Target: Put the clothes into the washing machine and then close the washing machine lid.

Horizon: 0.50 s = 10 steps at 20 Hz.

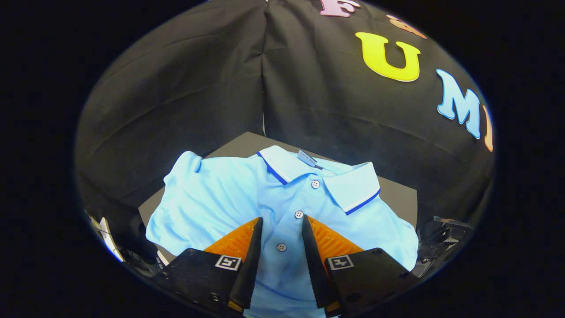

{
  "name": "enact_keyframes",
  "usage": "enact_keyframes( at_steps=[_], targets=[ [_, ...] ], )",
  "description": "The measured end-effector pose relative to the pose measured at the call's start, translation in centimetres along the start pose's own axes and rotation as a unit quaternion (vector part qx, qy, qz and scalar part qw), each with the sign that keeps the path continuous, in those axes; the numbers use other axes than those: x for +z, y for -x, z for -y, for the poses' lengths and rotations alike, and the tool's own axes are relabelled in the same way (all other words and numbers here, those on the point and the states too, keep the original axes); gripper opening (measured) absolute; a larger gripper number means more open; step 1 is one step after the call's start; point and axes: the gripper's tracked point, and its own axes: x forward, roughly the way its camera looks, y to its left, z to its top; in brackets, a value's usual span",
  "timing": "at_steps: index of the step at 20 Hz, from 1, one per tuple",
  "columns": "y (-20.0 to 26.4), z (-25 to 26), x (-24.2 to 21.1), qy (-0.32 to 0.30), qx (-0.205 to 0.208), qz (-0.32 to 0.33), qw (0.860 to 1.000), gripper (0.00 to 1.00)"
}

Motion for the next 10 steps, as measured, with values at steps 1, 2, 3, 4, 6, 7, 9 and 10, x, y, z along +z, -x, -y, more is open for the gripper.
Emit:
enact_keyframes(
  at_steps=[1, 2, 3, 4, 6, 7, 9, 10],
  targets=[
    [0.0, 0.0, 0.0, 0.002, 0.000, 0.000, 1.000, 0.45],
    [-0.3, -0.3, 0.2, 0.002, 0.007, 0.009, 1.000, 0.34],
    [0.0, -0.4, 0.4, -0.020, 0.009, 0.028, 0.999, 0.23],
    [0.2, -0.2, 0.3, -0.025, 0.014, 0.034, 0.999, 0.12],
    [-0.1, 0.4, 0.7, -0.058, 0.018, 0.052, 0.997, 0.05],
    [0.4, 0.3, 0.0, -0.069, 0.024, 0.057, 0.996, 0.02],
    [0.8, -0.1, 0.4, -0.091, 0.038, 0.077, 0.992, 0.01],
    [1.1, -0.3, 0.7, -0.090, 0.041, 0.084, 0.992, 0.01]
  ],
)
